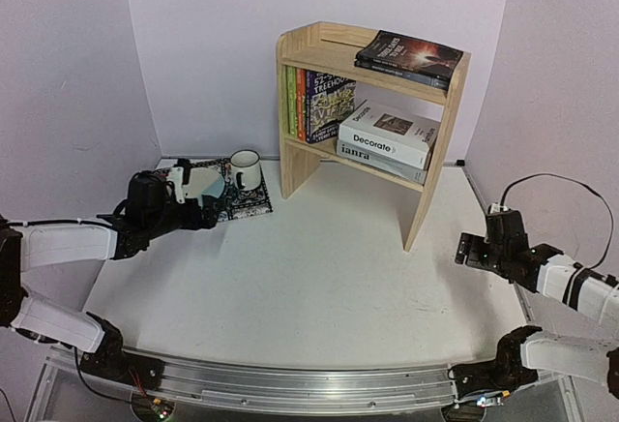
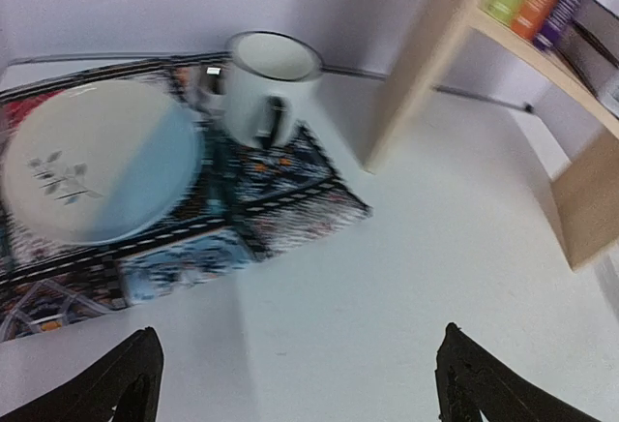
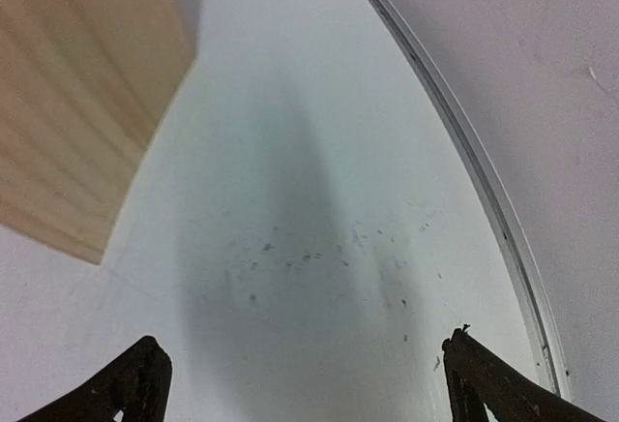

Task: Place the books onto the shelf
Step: Reset both arms

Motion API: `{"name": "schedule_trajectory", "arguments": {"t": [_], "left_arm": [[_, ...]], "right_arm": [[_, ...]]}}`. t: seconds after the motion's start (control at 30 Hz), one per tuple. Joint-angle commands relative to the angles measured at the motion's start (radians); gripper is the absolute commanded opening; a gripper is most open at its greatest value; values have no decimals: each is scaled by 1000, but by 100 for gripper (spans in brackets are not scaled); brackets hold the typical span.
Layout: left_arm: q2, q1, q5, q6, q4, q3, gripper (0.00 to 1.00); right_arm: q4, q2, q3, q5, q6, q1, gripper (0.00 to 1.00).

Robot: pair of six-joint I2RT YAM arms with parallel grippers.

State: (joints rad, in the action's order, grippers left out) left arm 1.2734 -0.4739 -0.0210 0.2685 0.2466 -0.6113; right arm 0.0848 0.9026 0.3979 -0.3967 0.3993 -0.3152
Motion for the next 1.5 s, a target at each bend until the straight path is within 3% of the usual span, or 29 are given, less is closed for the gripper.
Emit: {"name": "schedule_trajectory", "arguments": {"t": [0.0, 0.1, 0.2, 0.3, 0.53, 0.83, 1.0, 1.17, 1.3, 1.47], "left_arm": [[-118, 165, 50, 66, 32, 72, 100], [-135, 216, 131, 25, 31, 98, 100], [-92, 272, 211, 6, 37, 108, 100], [-58, 303, 264, -12, 79, 118, 100], [-18, 315, 376, -136, 345, 215, 100], [110, 349, 320, -256, 668, 309, 100], [160, 364, 193, -317, 750, 328, 100], [310, 368, 177, -356, 841, 294, 100], [379, 435, 125, -294, 876, 287, 100], [387, 445, 104, -295, 895, 295, 100]], "right_arm": [[15, 63, -6, 221, 60, 196, 98], [138, 61, -35, 137, 13, 220, 98], [477, 28, -196, 37, -116, 220, 98], [671, 71, -265, 80, -207, 220, 98], [982, 342, -275, 123, -276, 220, 98], [1258, 729, -183, 166, -362, 220, 98], [1174, 754, -128, 182, -365, 220, 98], [1128, 753, -106, 178, -366, 220, 98], [1129, 754, -105, 179, -364, 220, 98], [1128, 754, -105, 180, -364, 220, 98]]}}
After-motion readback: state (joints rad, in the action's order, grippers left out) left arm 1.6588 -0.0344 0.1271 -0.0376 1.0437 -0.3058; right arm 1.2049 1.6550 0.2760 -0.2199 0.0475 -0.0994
